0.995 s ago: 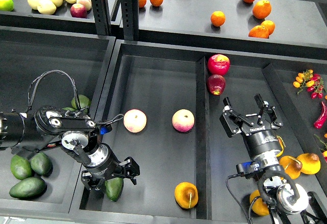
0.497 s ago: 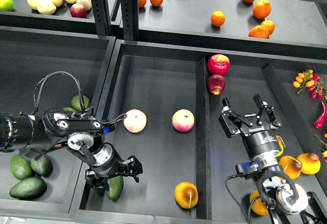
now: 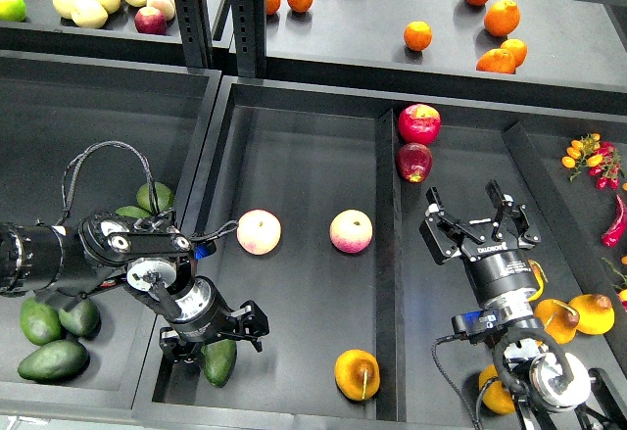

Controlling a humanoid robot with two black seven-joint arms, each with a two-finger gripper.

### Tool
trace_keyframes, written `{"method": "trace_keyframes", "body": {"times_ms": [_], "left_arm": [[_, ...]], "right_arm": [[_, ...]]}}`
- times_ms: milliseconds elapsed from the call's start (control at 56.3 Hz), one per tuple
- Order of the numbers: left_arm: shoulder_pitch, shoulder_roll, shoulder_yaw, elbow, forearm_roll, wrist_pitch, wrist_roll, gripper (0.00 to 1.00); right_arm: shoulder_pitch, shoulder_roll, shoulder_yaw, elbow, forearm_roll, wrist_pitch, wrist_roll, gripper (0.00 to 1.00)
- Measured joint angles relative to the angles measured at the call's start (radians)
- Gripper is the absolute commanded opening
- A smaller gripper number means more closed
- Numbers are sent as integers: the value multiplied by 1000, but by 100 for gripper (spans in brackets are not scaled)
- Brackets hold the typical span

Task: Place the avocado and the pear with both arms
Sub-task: 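Lower the left gripper around the avocado and close it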

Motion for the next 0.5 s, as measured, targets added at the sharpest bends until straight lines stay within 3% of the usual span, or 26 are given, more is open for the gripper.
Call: {"method": "trace_keyframes", "body": {"times_ms": [497], "left_arm": [[6, -7, 32, 34, 0, 0, 0, 99]], "right_arm": [[0, 0, 0, -1, 0, 0, 0, 100]]}}
